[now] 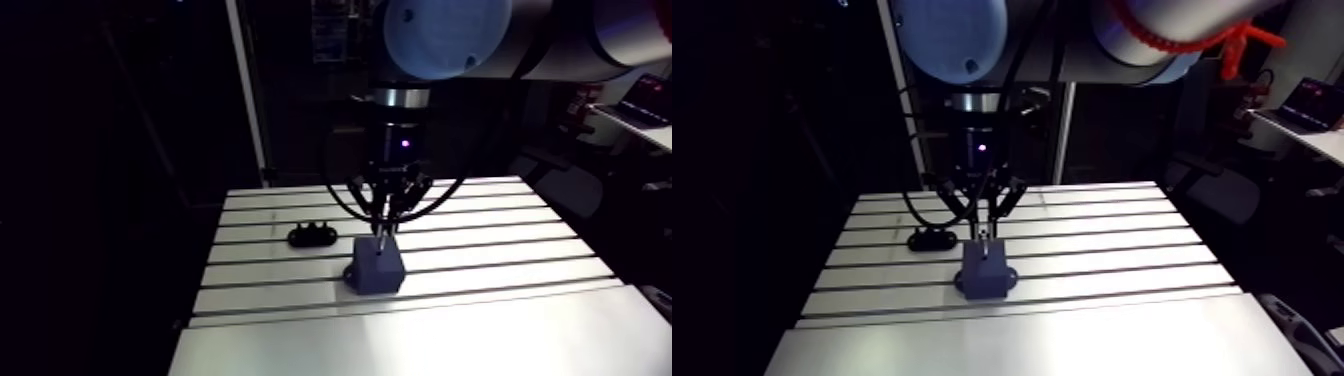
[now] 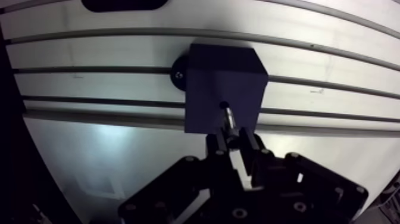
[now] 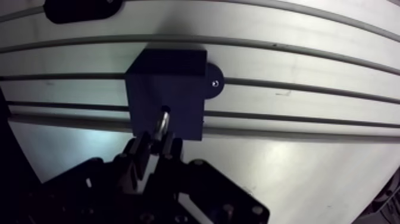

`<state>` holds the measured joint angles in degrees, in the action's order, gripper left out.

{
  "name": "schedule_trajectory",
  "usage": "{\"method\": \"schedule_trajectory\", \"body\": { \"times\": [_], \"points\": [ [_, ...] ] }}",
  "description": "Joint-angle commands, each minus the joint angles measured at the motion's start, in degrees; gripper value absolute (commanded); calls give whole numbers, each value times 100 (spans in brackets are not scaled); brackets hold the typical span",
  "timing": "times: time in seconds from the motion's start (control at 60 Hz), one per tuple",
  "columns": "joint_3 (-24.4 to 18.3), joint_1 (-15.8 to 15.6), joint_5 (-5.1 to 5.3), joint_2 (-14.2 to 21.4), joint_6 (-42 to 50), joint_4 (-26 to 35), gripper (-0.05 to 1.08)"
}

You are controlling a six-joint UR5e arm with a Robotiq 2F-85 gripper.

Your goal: Pick up the M10 bolt and insert it into the hole until fully seated.

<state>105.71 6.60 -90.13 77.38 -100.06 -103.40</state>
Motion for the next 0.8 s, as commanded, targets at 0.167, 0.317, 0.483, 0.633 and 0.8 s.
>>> {"method": "schedule_trajectory", "body": {
  "times": [0.167,0.317,0.483,0.633,0.8],
  "points": [
    [41,0,-1,-35,8,-9,108],
    [42,0,-1,-35,17,-9,108],
    [42,0,0,-70,26,-9,108],
    [42,0,0,-96,43,-9,108],
    [41,0,0,-97,44,-25,108]
  ]
}}
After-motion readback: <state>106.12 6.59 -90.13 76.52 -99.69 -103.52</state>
